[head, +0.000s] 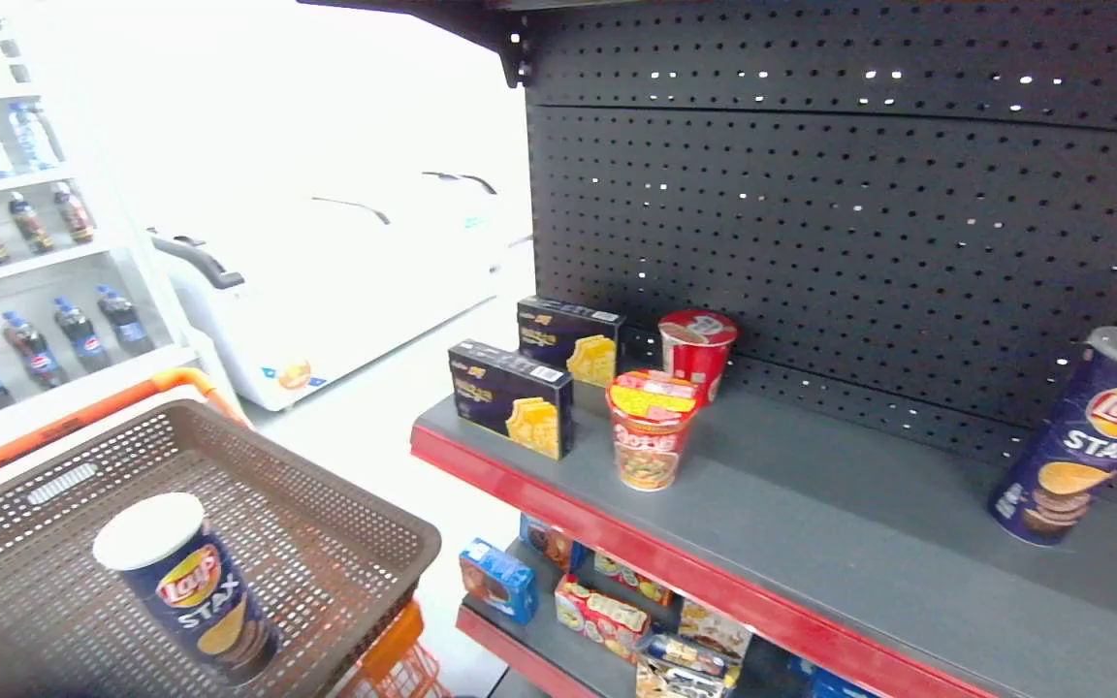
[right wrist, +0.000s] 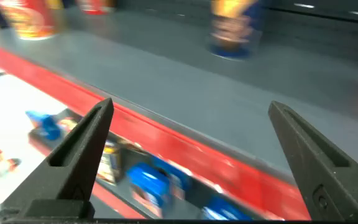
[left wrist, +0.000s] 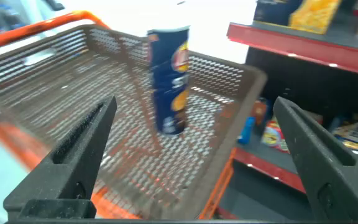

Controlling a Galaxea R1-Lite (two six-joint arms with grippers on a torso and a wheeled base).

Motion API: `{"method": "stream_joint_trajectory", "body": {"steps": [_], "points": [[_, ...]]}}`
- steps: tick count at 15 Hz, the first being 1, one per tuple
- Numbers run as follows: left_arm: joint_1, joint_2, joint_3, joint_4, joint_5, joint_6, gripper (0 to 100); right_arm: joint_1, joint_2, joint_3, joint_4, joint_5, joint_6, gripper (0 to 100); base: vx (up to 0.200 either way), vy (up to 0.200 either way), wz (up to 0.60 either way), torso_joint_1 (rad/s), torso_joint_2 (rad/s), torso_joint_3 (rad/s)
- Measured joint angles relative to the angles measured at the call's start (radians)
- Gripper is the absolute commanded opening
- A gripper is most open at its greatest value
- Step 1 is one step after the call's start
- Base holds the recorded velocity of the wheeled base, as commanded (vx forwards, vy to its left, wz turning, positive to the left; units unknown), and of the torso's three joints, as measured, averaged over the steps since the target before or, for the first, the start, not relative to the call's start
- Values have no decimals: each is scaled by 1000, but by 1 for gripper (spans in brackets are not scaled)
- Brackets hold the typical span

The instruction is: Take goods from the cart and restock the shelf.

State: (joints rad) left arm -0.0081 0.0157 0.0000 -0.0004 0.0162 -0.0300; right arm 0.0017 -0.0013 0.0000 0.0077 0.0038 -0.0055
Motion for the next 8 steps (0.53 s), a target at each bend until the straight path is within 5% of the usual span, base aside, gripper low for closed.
{"method": "stream_joint_trajectory", "body": {"steps": [2,8], "points": [[0,0,0,0,0,-1,100,0,0,0,0,0,0,100,0,0,600,0,2,5],[-1,0,-2,6,-6,15,100,1,0,-1,0,4,6,100,0,0,0,0,0,0]]}}
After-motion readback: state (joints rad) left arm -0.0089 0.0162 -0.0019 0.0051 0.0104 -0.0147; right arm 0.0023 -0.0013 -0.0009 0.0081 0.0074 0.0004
